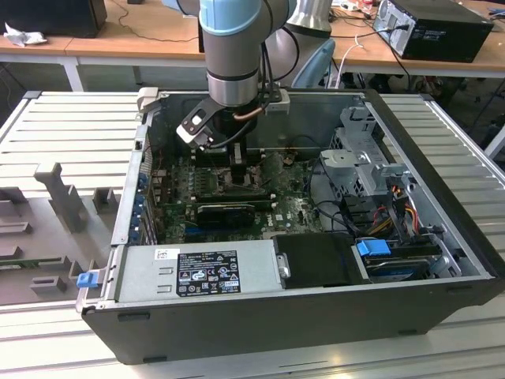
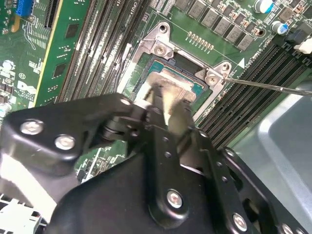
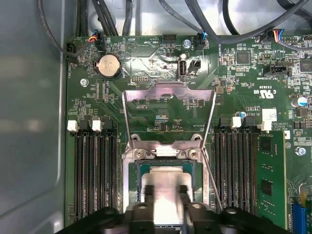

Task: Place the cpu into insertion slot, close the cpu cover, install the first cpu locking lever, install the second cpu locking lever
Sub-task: 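Place the cpu into insertion slot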

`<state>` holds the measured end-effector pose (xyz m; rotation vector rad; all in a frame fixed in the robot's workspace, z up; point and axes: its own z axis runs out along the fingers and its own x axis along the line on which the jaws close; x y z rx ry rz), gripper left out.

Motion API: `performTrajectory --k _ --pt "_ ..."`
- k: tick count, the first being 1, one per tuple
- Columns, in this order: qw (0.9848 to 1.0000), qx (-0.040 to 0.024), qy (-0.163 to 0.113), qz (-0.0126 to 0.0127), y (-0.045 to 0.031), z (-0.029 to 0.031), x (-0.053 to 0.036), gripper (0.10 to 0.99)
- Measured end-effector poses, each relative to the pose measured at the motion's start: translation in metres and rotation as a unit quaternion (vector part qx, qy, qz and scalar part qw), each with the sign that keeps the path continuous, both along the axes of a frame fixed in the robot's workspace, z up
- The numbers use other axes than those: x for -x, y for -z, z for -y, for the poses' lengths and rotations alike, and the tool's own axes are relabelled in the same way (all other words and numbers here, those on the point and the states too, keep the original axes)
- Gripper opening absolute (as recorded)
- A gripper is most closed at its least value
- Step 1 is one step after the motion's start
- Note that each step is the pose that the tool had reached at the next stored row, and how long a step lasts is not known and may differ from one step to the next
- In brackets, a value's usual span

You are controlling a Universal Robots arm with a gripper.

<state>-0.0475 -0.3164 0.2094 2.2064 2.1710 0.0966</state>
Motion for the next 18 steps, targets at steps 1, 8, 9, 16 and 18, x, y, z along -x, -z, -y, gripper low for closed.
performTrajectory --k 1,8,9,16,18 --pt "1.0 0.0 0.0 0.0 0.0 0.0 0.0 0.216" --pt "1.0 0.0 0.0 0.0 -0.0017 0.0 0.0 0.106" --pt "1.0 0.0 0.0 0.0 -0.0018 0.0 0.0 0.106" --pt "1.0 0.0 0.0 0.0 -0.0032 0.0 0.0 0.106" --pt "1.0 0.0001 0.0 0.0 -0.0033 0.0 0.0 0.106"
